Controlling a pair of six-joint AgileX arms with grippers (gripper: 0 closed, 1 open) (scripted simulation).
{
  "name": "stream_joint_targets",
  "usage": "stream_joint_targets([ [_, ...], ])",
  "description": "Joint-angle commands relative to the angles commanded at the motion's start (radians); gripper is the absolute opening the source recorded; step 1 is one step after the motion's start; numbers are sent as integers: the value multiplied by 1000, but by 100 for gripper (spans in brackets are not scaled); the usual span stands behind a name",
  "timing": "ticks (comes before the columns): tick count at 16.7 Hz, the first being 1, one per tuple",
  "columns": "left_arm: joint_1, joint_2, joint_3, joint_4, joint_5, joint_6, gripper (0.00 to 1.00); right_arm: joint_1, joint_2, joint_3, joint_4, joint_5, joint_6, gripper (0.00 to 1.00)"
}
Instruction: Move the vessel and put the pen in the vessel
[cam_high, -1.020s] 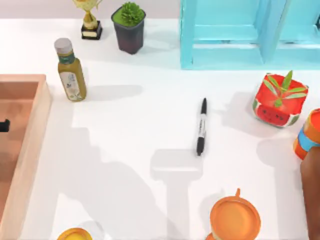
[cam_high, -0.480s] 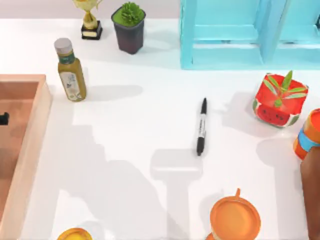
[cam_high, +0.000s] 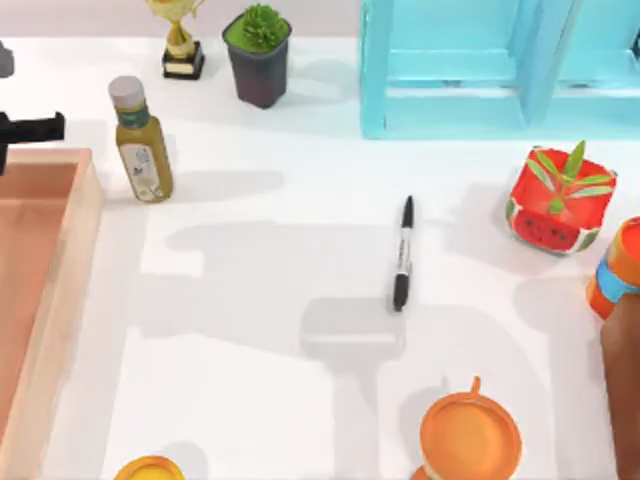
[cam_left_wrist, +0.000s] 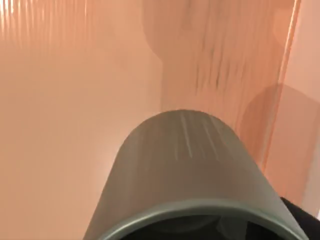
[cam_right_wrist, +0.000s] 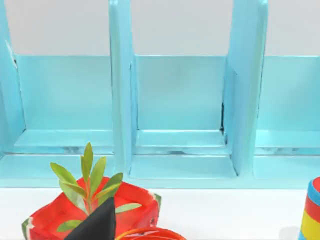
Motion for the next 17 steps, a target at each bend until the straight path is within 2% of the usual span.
stream_joint_targets([
  [4,-186,-32,111,-217,6,-119,0,0,0,0,0,0,0,100],
  [7,-269,-43,149,-303,10,-164,0,0,0,0,0,0,0,100],
  [13,-276,-36,149,-306,12,-170,0,0,0,0,0,0,0,100],
  [17,-360,40,122,-192,8,-247,0,0,0,0,0,0,0,100],
])
